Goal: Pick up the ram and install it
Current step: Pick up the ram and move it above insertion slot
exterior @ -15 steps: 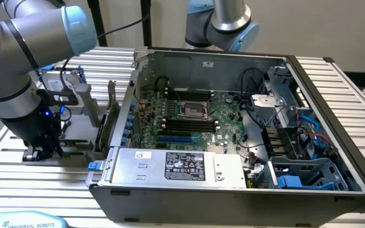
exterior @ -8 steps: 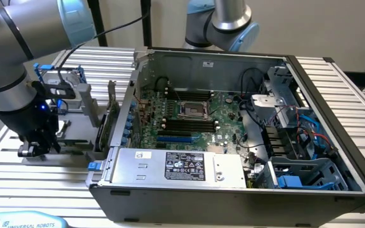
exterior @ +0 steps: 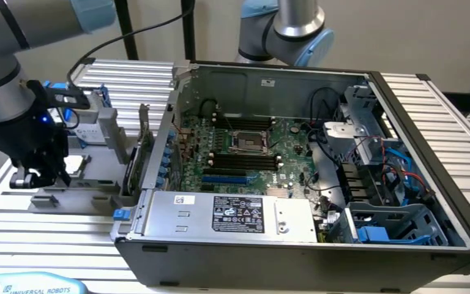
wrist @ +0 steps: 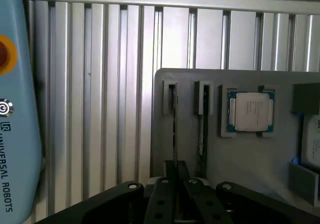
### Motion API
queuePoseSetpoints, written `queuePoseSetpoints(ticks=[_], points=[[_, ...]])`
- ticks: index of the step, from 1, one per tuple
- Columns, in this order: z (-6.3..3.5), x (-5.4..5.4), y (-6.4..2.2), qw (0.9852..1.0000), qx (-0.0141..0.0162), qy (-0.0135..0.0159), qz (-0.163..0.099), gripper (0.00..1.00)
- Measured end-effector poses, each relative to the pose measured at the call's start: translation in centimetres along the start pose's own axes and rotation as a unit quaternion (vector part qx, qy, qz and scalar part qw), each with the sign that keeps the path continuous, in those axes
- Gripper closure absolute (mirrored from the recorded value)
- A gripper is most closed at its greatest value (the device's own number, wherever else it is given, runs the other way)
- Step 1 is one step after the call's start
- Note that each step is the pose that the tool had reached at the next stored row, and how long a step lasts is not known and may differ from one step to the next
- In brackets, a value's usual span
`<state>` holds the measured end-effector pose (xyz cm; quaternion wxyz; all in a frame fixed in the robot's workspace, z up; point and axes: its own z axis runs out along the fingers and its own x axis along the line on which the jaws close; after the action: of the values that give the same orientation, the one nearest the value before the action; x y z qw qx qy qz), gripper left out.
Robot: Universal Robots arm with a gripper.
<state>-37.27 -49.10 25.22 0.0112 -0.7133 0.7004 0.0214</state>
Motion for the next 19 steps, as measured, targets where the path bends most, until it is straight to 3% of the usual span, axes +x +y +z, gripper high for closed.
queuePoseSetpoints(ticks=[10,14,19], points=[[-4.58,-0.2,-1.00,1.0000,-0.0001,0.0000,0.000,0.87],[-6.42,-0.3,-2.06,1.0000,-0.0001,0.0000,0.000,0.87],[-8.71,-0.3,-3.99,1.0000,-0.0001,-0.0002,0.000,0.87]])
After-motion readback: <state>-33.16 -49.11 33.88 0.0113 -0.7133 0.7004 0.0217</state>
